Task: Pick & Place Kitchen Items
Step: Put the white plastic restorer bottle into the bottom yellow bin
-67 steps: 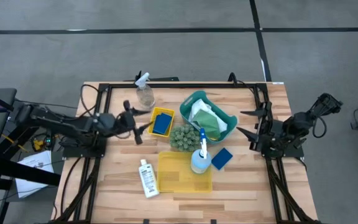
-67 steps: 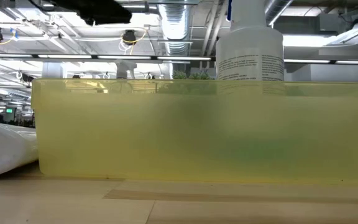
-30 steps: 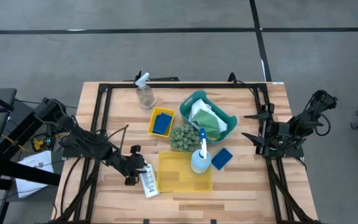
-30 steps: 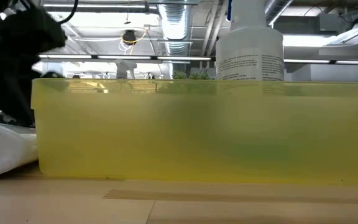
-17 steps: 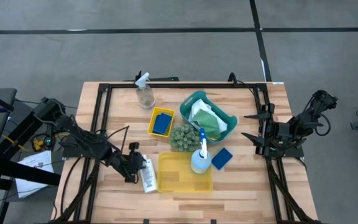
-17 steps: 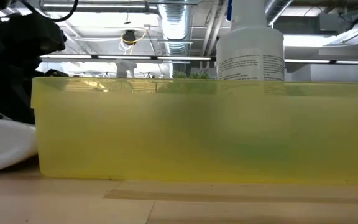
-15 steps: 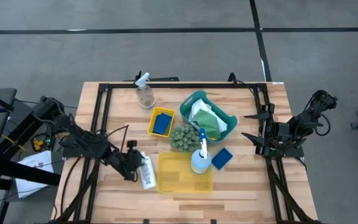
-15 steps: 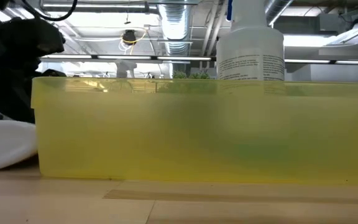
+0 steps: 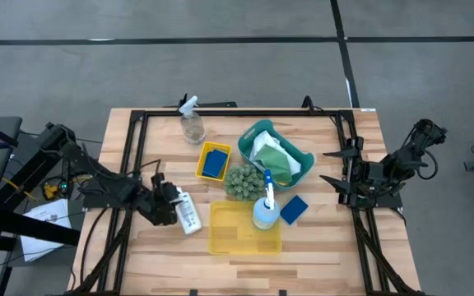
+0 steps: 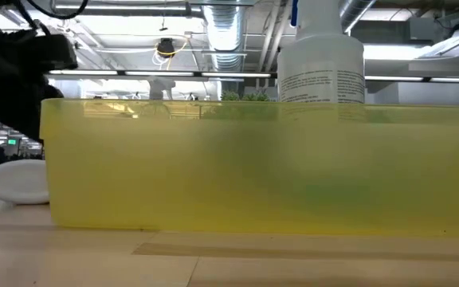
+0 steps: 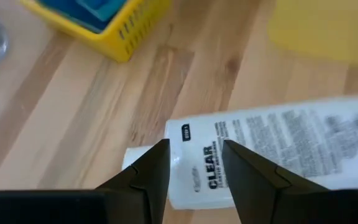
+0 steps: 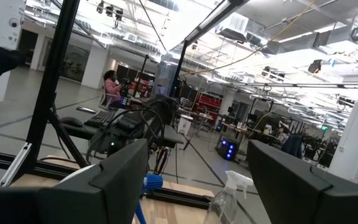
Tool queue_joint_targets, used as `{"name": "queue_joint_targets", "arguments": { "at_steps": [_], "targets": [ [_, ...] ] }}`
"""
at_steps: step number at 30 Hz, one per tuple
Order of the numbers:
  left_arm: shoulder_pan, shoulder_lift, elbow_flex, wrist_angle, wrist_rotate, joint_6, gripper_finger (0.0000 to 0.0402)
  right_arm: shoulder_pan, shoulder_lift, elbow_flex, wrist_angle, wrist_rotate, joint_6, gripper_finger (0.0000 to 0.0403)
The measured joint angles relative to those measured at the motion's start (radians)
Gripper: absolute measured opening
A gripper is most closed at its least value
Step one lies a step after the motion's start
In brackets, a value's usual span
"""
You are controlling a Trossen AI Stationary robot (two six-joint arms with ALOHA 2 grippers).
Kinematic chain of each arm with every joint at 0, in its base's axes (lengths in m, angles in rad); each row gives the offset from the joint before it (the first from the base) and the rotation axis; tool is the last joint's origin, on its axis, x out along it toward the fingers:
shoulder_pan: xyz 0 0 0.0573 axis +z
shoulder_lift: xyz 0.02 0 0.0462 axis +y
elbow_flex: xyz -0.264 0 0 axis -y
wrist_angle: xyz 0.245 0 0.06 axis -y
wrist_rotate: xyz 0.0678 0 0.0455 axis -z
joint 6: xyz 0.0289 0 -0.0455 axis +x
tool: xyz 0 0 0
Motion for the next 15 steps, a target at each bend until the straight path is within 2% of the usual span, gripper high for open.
{"name": "queue_joint_targets", "arguments": {
  "at_steps": [7,15],
  "targets": [
    [0.074,-0.122,0.002,-0.006,0.003,-0.352,0.0143,0.0,0.0,0.0,0.012,0.0,0.0,0.0268],
    [0.118,-0.16,0.002,-0.011,0.018,-0.537,0.0168,0.0,0.0,0.0,0.02,0.0,0.0,0.0268]
  ]
}}
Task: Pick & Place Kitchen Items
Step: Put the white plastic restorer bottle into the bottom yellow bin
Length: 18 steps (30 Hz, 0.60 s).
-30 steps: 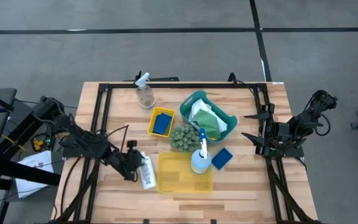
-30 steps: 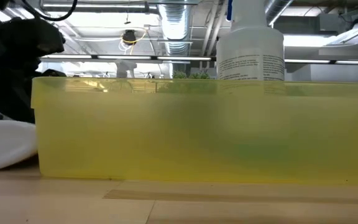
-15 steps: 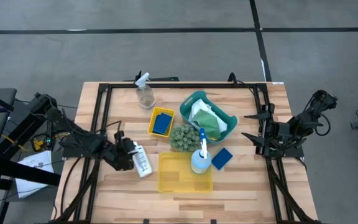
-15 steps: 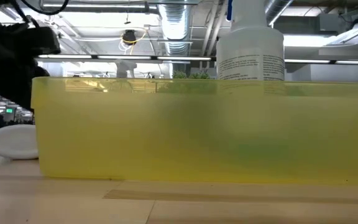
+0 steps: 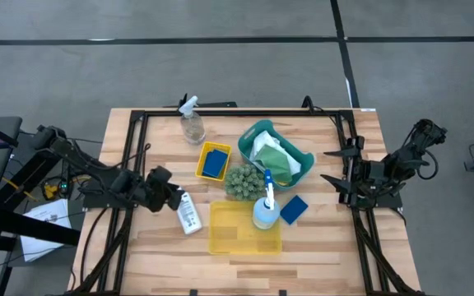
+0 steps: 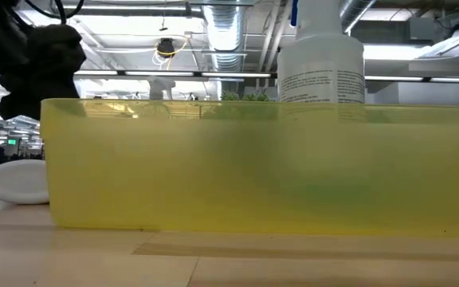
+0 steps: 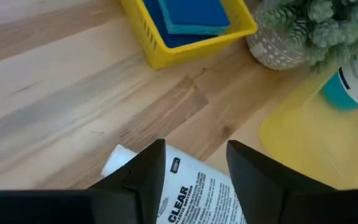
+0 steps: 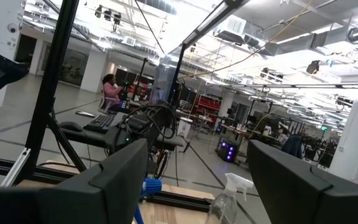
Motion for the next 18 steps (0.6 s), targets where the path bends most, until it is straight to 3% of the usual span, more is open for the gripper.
{"name": "queue_joint_targets", "arguments": {
  "at_steps": [3,7,10,18],
  "targets": [
    [0.007,0.0,0.0,-0.033,0.003,-0.077,0.019,0.0,0.0,0.0,0.004,0.0,0.0,0.0268],
    [0.089,0.006,0.002,-0.168,0.124,-0.358,0.0227,0.0,0.0,0.0,0.019,0.0,0.001,0.0268],
    [0.116,0.024,0.001,-0.222,0.16,-0.477,0.0252,0.0,0.0,0.0,0.025,0.0,0.001,0.0268],
    [0.179,0.113,0.002,-0.114,0.168,-0.606,0.0273,0.0,0.0,0.0,0.026,-0.001,-0.007,0.0268]
  ]
}}
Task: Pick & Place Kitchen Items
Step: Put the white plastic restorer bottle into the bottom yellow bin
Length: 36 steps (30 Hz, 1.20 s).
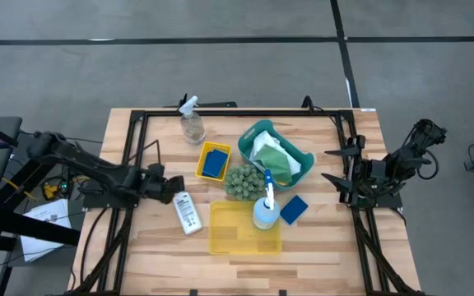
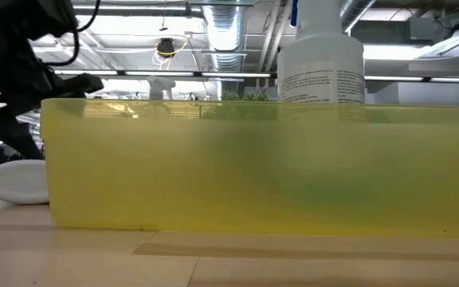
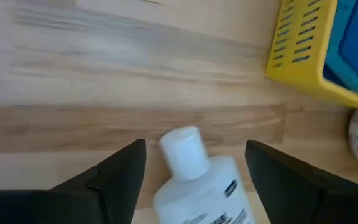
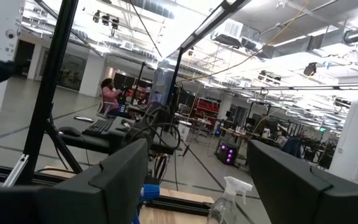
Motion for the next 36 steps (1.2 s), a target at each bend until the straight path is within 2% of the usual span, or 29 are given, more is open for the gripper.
{"name": "queue_joint_targets", "arguments": {
  "at_steps": [6,15,21,30,36],
  "targets": [
    [0.042,0.1,0.0,0.041,0.06,0.003,0.0253,0.0,0.0,0.0,0.0,0.0,-0.002,0.0268],
    [0.056,0.2,0.0,0.128,0.063,0.031,0.0217,0.0,0.0,0.008,-0.002,0.0,-0.013,0.0268],
    [0.056,0.224,0.0,0.127,0.074,0.042,0.0184,0.0,0.0,0.01,-0.005,0.0,-0.013,0.0268],
    [0.055,0.223,0.0,0.125,0.09,0.137,0.0116,0.0,0.0,0.01,-0.008,0.0,-0.013,0.0268],
    [0.055,0.223,0.0,0.135,0.085,0.228,0.0111,0.0,0.0,0.01,-0.008,0.0,-0.012,0.0268]
  ]
}}
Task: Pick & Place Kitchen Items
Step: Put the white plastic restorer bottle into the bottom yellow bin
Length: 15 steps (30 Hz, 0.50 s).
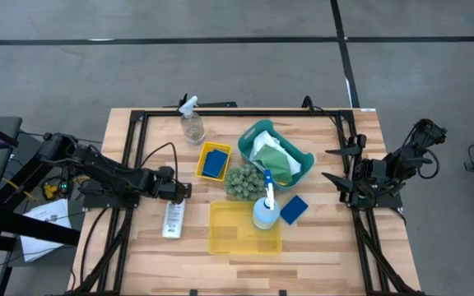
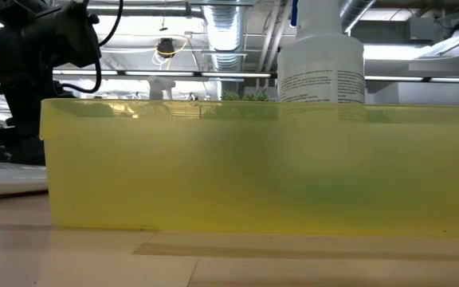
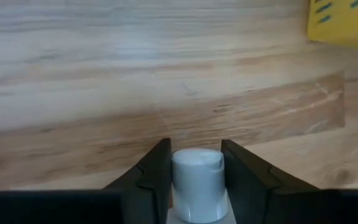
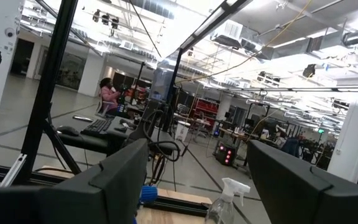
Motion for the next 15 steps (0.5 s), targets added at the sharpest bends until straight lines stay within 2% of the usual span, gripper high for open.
{"name": "queue_joint_targets", "arguments": {
  "at_steps": [6,15],
  "targets": [
    [0.0,0.0,0.0,0.016,0.004,0.103,0.011,0.0,0.0,0.0,0.0,0.0,0.0,0.0268],
    [-0.006,-0.026,0.0,0.169,0.028,0.358,0.0111,0.0,0.0,0.001,-0.004,0.001,0.001,0.0268]
  ]
}}
